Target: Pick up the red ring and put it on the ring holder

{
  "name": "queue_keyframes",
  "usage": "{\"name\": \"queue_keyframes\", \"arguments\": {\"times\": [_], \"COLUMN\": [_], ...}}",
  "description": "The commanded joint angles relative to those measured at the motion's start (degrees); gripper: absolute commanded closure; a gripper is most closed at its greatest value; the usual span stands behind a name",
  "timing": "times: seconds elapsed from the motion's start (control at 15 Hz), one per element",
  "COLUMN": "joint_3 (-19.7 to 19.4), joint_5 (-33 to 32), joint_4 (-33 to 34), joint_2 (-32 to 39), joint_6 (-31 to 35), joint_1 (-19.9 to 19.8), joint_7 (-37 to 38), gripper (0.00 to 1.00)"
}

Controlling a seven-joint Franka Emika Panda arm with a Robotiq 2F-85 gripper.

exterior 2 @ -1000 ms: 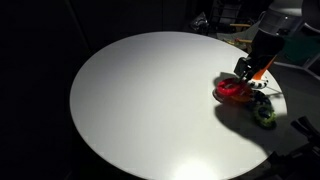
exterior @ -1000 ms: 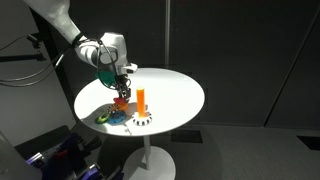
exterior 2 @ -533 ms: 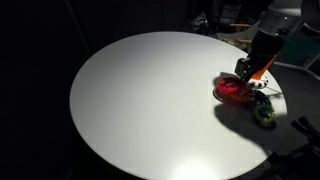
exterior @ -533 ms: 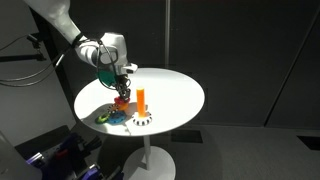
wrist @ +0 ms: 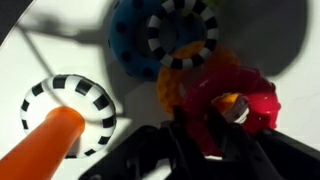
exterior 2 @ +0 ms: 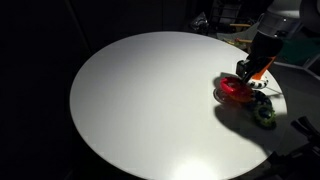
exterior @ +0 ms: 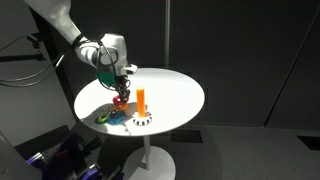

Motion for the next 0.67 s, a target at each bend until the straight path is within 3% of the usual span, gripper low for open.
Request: {"name": "queue_keyframes", "arguments": {"times": [0.0, 0.6], "joint_3": [-0.36, -0.38], "joint_5": [-0.91, -0.32], "joint_4": [0.67, 1.42], "joint_2": [0.64, -0.91], "joint_6": [0.39, -0.65], "joint_1": [0.45, 0.11], "joint_7": [1.85, 1.16], "gripper": [0.94, 0.92]}}
